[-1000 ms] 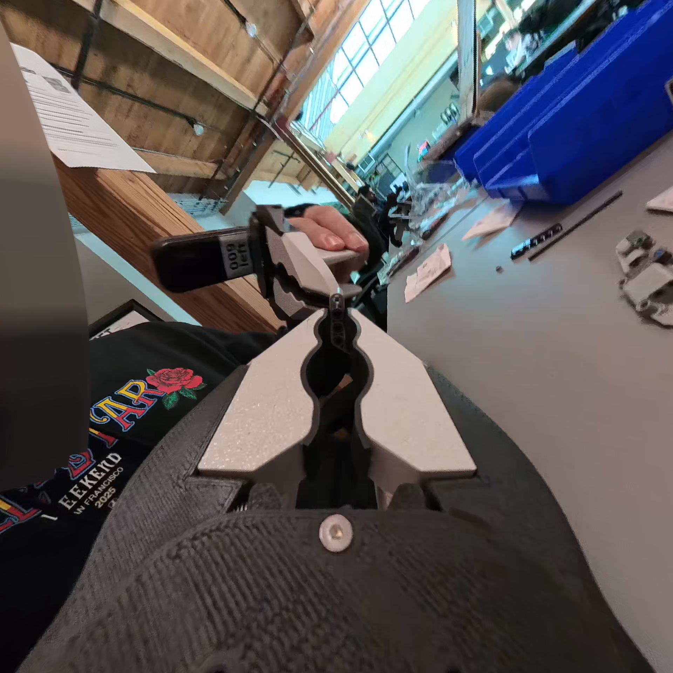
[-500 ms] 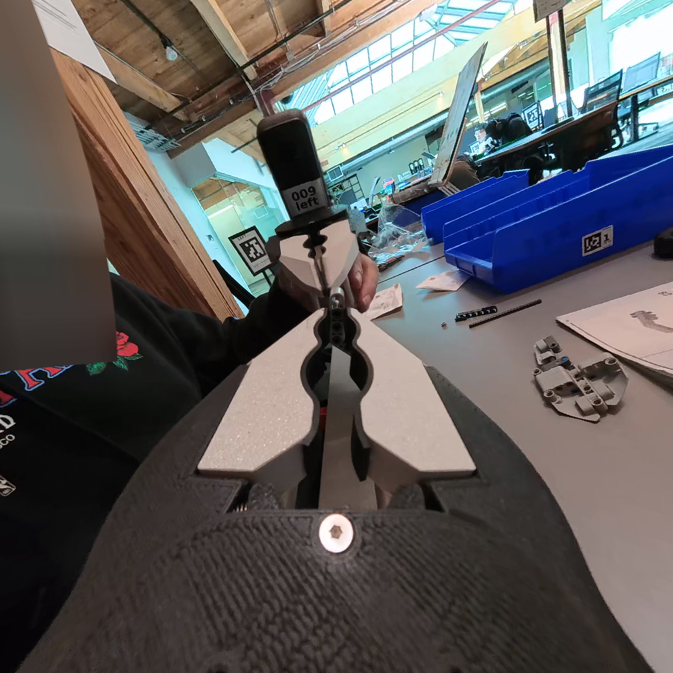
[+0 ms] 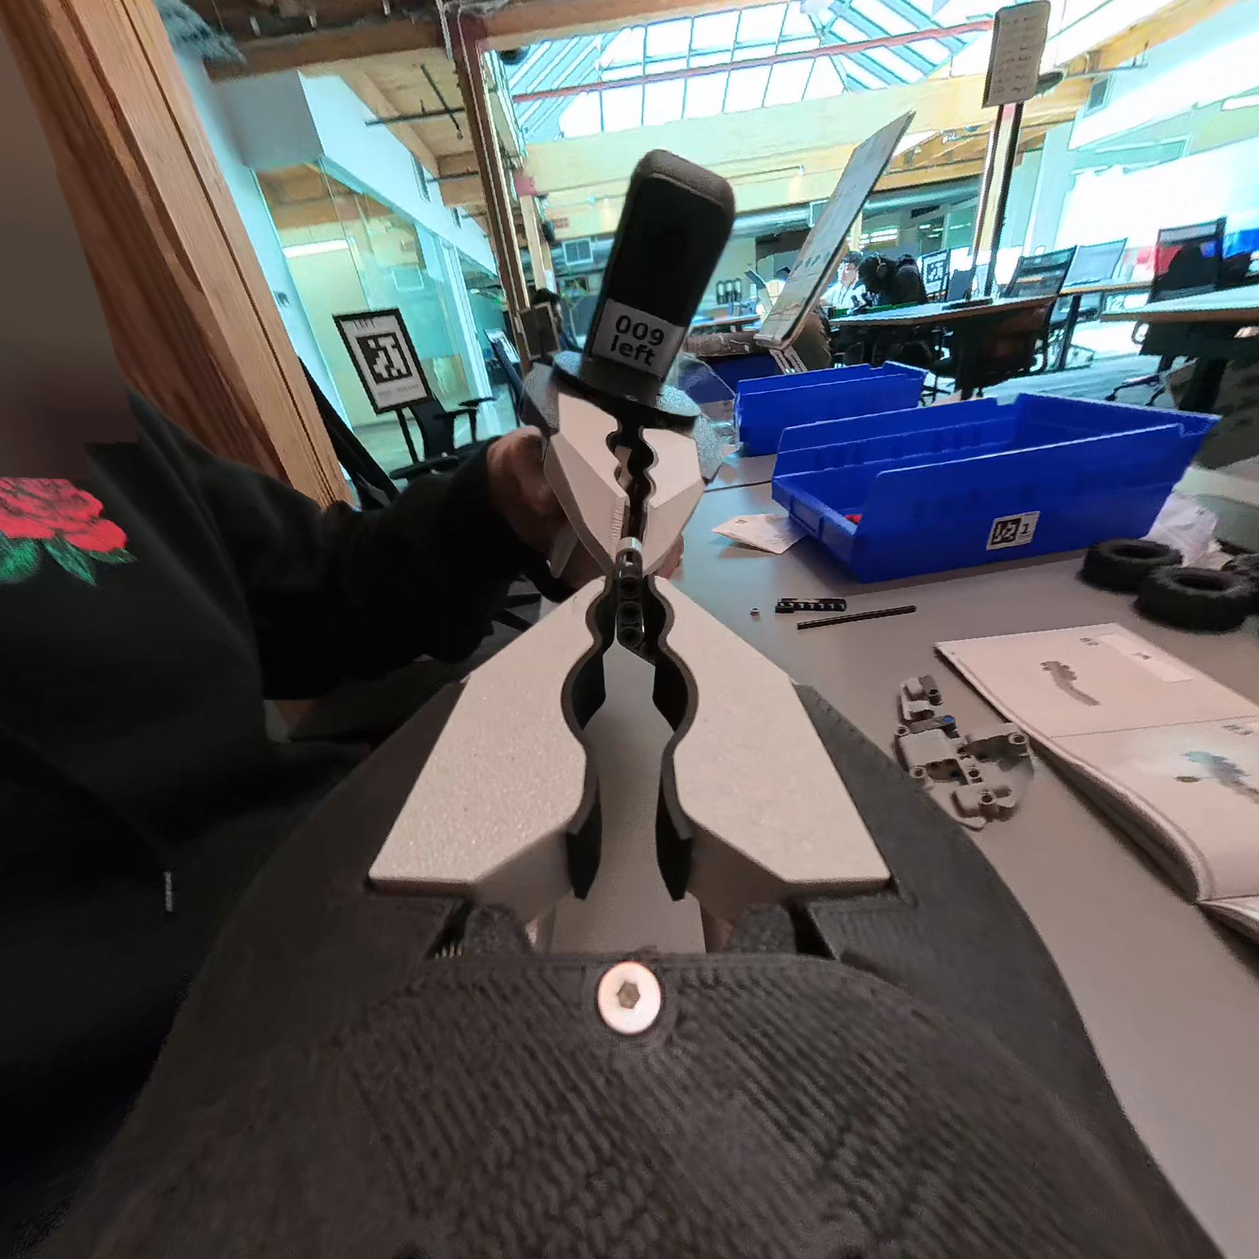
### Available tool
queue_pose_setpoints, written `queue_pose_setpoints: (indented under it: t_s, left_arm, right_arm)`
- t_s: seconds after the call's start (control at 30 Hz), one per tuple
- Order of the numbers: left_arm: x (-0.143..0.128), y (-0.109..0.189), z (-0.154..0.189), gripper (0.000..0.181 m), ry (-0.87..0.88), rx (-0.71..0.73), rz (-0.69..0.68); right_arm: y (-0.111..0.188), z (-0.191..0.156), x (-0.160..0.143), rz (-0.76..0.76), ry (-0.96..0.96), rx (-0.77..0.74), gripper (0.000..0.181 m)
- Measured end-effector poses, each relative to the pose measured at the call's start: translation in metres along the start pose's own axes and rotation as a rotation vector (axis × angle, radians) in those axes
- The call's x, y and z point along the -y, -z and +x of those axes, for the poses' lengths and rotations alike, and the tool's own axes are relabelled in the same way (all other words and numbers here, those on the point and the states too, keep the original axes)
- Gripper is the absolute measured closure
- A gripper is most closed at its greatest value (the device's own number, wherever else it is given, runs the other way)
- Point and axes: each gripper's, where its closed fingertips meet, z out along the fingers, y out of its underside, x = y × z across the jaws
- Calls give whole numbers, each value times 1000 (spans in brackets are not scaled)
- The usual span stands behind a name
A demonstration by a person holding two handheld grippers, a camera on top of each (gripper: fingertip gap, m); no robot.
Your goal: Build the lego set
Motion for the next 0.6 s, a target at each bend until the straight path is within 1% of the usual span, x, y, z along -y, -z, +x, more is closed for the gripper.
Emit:
queue_pose_setpoints:
  t_s: [0.1, 0.2, 0.33, 0.43, 0.6]
  left_arm:
    - [-2, 0, 0, 181, 54, -33, -3]
    - [-4, -1, -2, 181, -8, -7, -14]
    - [-6, -1, -5, 181, -173, 76, -58]
    - [-8, -1, -7, 181, -322, 149, -121]
    - [-11, -2, -8, 181, -628, 249, -233]
  right_arm:
    - [0, 0, -2, -18, 85, -17, 175]
    - [0, 0, -5, -40, 69, -16, 175]
    - [0, 1, -7, -41, 15, -2, 175]
    - [0, 1, -9, -52, -33, 9, 175]
    - [1, 0, -14, -77, -155, 48, 176]
